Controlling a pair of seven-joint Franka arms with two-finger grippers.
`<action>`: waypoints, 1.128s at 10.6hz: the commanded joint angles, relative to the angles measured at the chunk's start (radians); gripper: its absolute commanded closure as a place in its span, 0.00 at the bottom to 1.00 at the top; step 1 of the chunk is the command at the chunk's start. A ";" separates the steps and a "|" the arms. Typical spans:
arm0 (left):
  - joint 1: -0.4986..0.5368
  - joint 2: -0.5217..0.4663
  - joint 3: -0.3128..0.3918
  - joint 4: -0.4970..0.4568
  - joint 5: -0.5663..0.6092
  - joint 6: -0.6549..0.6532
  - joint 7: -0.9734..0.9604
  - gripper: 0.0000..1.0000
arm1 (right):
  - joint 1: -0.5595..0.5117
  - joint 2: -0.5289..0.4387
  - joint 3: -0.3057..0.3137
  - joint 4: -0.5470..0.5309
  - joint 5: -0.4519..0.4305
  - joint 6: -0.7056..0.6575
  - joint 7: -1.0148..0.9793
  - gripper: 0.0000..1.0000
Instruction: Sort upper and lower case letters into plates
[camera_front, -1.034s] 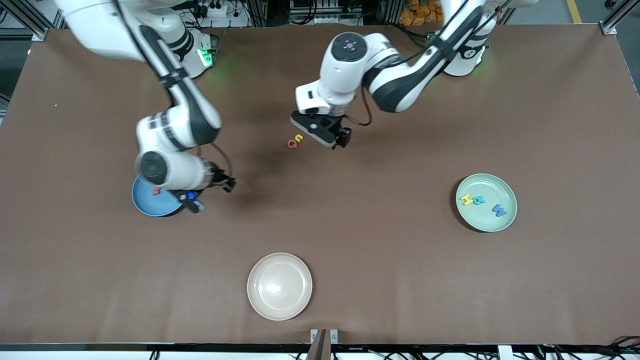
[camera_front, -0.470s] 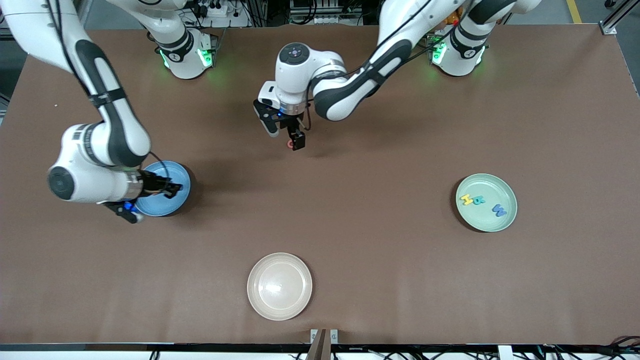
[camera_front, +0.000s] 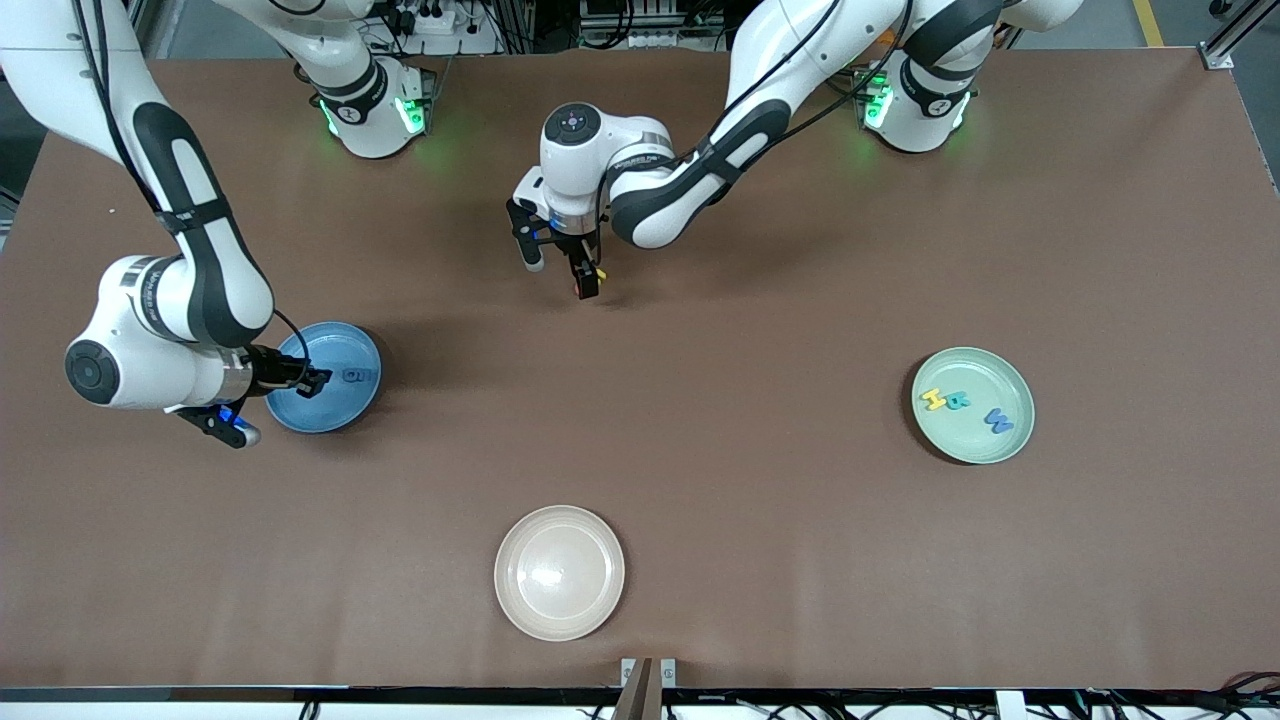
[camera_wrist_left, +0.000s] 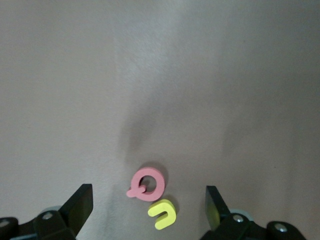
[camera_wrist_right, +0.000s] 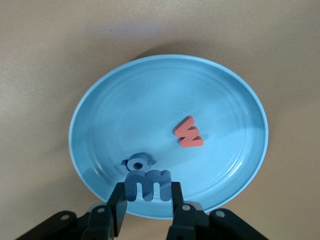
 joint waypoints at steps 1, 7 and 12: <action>-0.024 0.034 0.026 0.043 0.011 -0.006 0.042 0.02 | -0.040 0.013 0.011 -0.004 -0.012 0.009 -0.019 1.00; -0.061 0.083 0.059 0.086 0.016 -0.006 0.044 0.09 | -0.051 0.022 0.012 -0.001 -0.009 0.010 -0.018 0.00; -0.059 0.089 0.078 0.086 0.013 -0.006 0.055 0.48 | 0.012 0.007 0.019 0.030 -0.008 -0.025 0.079 0.00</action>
